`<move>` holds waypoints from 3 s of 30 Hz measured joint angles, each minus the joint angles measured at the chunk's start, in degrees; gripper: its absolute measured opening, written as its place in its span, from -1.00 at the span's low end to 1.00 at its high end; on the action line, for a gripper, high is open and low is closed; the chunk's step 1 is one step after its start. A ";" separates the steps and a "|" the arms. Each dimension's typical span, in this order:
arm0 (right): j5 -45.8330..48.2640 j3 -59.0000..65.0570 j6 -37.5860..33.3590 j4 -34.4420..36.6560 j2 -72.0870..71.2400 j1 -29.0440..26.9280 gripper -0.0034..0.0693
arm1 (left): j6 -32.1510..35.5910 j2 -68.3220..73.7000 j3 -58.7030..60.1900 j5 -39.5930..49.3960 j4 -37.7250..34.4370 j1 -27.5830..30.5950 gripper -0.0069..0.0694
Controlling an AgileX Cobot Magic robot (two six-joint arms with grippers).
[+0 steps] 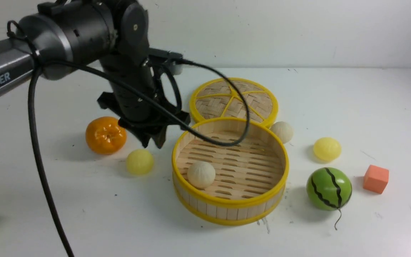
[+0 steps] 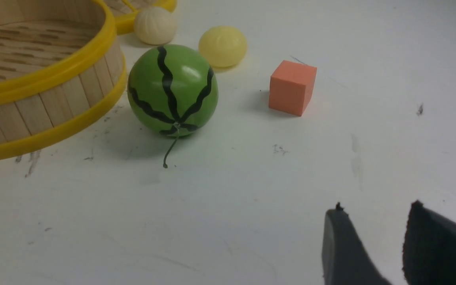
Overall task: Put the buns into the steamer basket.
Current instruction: Use the left arm to grab a steamed stuffed bun, then use the left arm to put the steamed stuffed bun into the steamer, then use the right arm to grab a steamed stuffed bun
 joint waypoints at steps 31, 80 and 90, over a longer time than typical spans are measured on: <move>0.00 0.00 0.00 0.00 0.00 0.00 -0.25 | -0.06 8.93 2.21 -14.24 2.01 4.55 -0.85; 0.00 0.00 0.00 0.00 0.00 0.00 -0.25 | -3.46 -42.03 28.69 -30.37 -4.14 -8.23 -0.85; 0.00 0.00 0.00 -0.05 0.00 0.00 -0.25 | -3.99 -75.75 73.60 -60.97 -5.82 -8.23 -0.85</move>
